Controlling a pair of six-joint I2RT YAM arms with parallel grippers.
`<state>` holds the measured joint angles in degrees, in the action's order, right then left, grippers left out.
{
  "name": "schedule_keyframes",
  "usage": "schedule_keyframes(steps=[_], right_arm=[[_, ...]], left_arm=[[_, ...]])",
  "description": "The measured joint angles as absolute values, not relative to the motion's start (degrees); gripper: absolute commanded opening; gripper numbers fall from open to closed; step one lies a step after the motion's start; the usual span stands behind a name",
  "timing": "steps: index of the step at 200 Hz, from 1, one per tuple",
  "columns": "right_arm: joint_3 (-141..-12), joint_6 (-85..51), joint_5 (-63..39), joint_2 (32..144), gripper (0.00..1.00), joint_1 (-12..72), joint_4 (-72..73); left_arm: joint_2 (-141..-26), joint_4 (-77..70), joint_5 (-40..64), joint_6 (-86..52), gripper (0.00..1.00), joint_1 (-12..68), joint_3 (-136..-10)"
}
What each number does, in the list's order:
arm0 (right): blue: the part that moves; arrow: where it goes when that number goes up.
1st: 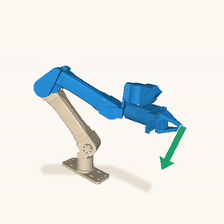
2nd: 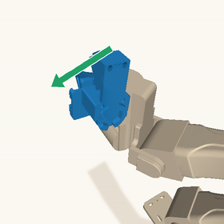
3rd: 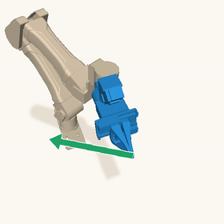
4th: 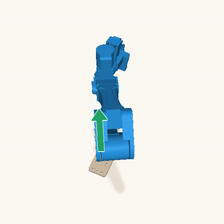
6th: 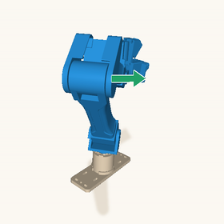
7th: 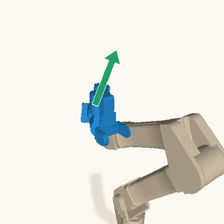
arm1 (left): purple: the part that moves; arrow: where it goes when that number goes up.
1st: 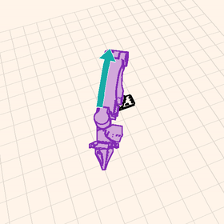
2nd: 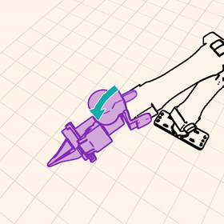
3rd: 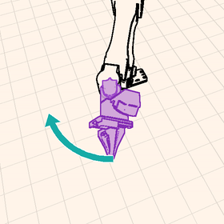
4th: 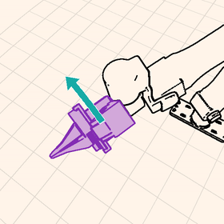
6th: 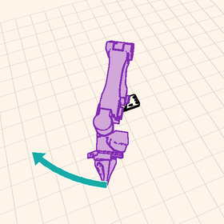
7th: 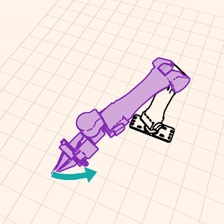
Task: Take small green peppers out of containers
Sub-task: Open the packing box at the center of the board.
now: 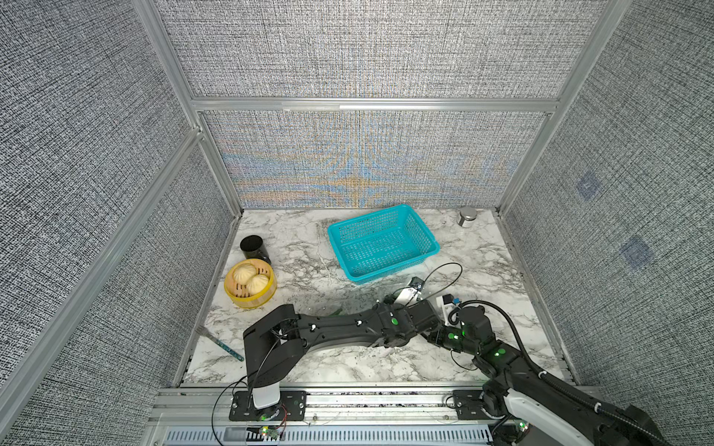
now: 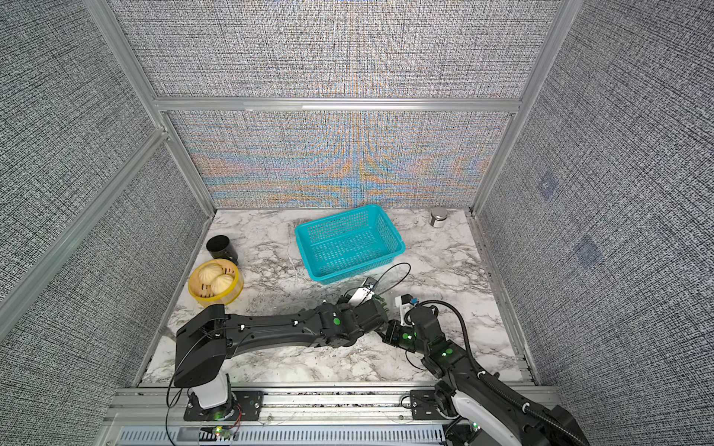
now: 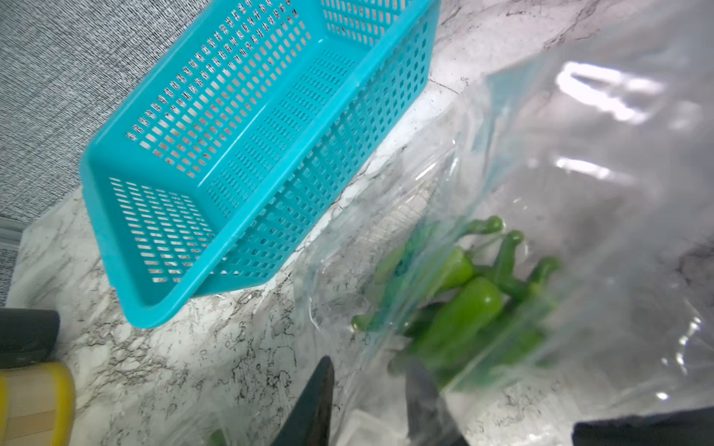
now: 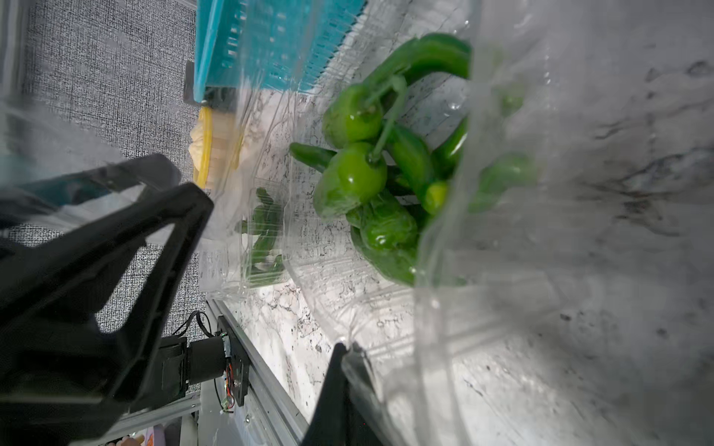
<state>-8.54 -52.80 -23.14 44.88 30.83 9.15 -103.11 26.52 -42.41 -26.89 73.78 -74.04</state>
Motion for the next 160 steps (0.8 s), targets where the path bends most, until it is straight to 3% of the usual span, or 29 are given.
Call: schedule_keyframes(steps=[28, 87, 99, 115, 137, 160], right_arm=[[-8.36, -52.53, -23.14, 43.99, 0.0, 30.83, 7.57], [-8.27, -52.12, -22.76, 42.19, 0.0, 30.81, 3.6], [-8.29, -52.12, -22.61, 41.06, 0.29, 30.81, 2.26], [-8.88, -51.94, -21.87, 38.35, 0.57, 30.81, -0.82], [-10.44, -51.62, -20.75, 34.39, 0.74, 30.81, -4.51], [-11.73, -51.09, -19.42, 30.0, 0.78, 30.81, -8.43]], left_arm=[[-103.66, 27.57, -44.4, -25.15, 0.38, 73.67, -75.94], [-104.88, 27.94, -43.4, -21.96, 0.86, 67.96, -80.64], [-105.58, 27.68, -41.56, -21.45, 0.92, 66.5, -81.76], [-106.39, 27.53, -38.76, -21.34, 0.97, 65.12, -83.22], [-107.04, 26.96, -34.46, -20.97, 0.97, 64.25, -85.38], [-107.11, 26.7, -30.04, -20.56, 0.98, 63.18, -86.06]])
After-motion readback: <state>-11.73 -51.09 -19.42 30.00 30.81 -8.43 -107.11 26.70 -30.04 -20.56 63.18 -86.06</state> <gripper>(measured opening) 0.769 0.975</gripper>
